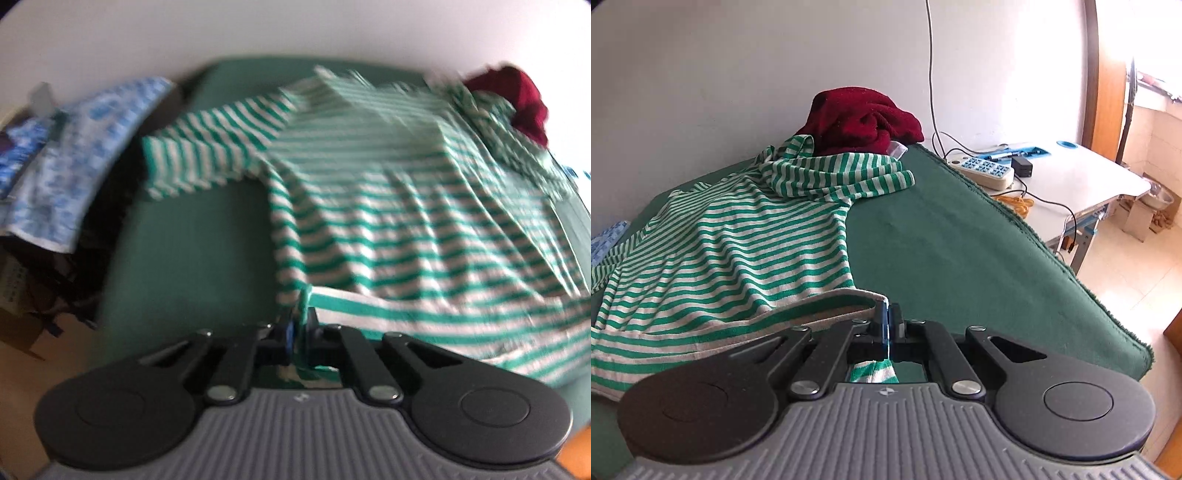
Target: Fold clothes
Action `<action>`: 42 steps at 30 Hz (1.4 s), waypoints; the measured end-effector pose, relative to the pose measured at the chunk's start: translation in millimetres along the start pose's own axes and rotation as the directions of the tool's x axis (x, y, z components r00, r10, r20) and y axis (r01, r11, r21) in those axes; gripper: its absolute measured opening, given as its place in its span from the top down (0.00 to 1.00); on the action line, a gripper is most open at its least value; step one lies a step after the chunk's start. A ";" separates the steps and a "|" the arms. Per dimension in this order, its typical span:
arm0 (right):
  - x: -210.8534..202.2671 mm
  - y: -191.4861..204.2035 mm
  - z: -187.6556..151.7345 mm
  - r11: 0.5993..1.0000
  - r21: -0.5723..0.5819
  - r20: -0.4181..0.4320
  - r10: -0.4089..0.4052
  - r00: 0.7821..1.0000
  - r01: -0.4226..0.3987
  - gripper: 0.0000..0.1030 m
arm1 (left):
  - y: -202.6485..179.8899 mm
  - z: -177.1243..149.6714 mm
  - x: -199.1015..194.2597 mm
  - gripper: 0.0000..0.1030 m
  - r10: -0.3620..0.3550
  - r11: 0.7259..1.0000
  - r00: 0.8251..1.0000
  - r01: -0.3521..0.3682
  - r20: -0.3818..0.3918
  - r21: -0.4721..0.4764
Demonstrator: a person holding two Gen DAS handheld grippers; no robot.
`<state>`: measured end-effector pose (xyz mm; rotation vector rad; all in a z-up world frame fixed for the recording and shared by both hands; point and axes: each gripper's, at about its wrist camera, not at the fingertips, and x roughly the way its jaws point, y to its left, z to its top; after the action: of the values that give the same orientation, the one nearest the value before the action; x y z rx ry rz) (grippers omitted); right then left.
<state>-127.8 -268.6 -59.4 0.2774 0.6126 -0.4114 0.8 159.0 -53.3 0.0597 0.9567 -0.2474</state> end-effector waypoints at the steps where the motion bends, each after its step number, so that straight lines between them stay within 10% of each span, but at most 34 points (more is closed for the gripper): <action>1: 0.5 -0.8 -0.6 1.000 0.005 -0.003 0.003 1.000 -0.003 1.00 | -0.2 -0.2 -8.3 0.98 0.011 1.000 1.000 -0.011 0.026 -0.003; 12: -51.8 -23.8 41.8 0.992 0.007 0.117 0.126 0.985 -0.127 1.00 | -7.3 -19.1 -106.9 0.98 0.106 0.994 0.957 -0.101 0.268 -0.031; 16: -73.5 -42.5 48.4 0.968 0.059 0.136 0.232 0.963 -0.242 1.00 | -6.6 -46.2 -120.4 0.98 0.110 0.993 0.963 -0.098 0.248 -0.059; 20: -86.5 -35.7 38.9 0.969 -0.118 0.082 0.228 0.970 -0.218 1.00 | -1.6 -81.6 -107.7 0.99 0.178 0.982 0.974 -0.166 0.138 -0.096; 31: -70.6 -48.0 6.5 0.967 -0.142 -0.080 0.201 0.976 -0.211 1.00 | -7.6 -138.0 -74.6 0.99 0.268 0.963 0.963 -0.267 0.023 -0.035; 37: -73.3 -26.9 -34.5 0.922 -0.307 -0.149 0.197 0.969 -0.235 0.69 | -10.8 -132.9 -70.5 0.98 0.305 0.952 0.952 -0.304 0.028 -0.029; 42: -70.3 -4.4 -68.3 0.893 -0.363 -0.158 0.223 0.962 -0.267 0.64 | -3.3 -115.1 -76.8 0.98 0.320 0.946 0.946 -0.316 0.052 -0.067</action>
<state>-215.9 -226.9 -71.1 0.0020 0.7440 -0.0262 -134.4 188.2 -57.0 0.1516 0.8765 0.0770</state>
